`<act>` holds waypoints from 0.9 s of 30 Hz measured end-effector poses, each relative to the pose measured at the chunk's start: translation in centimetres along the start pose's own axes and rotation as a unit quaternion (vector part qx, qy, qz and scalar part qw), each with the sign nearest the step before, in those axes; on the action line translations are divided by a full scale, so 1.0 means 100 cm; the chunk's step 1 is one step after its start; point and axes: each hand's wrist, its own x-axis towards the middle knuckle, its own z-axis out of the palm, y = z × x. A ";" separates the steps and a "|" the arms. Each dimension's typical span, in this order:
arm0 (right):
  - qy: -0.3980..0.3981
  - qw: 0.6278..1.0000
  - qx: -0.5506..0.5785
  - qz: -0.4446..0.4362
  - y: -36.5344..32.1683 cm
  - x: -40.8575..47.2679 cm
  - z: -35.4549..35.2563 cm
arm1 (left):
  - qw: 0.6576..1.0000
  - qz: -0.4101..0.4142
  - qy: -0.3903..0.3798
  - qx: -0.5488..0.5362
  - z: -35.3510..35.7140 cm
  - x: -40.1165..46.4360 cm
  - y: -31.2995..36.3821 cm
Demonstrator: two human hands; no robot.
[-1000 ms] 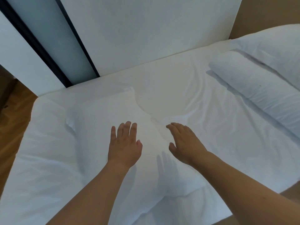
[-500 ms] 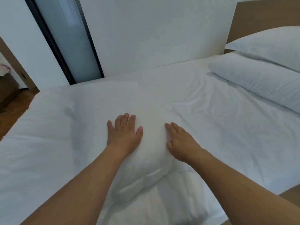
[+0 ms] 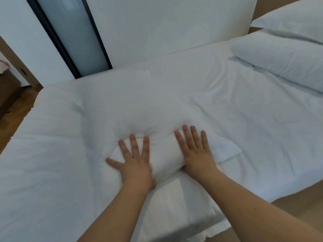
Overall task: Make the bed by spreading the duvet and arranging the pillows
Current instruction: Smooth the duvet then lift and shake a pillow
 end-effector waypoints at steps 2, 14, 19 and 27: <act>0.010 1.000 -0.002 0.005 -0.003 0.002 0.007 | 1.000 0.001 -0.001 0.017 0.006 0.009 0.004; 0.087 0.996 0.015 0.010 -0.002 0.040 0.043 | 0.998 0.010 0.066 -0.007 0.036 0.042 0.014; 0.095 0.995 0.005 0.032 -0.002 0.047 0.044 | 0.997 0.001 0.082 -0.017 0.041 0.057 0.021; 0.055 0.998 0.004 0.021 0.004 0.059 0.052 | 0.995 0.017 0.092 -0.042 0.041 0.075 0.021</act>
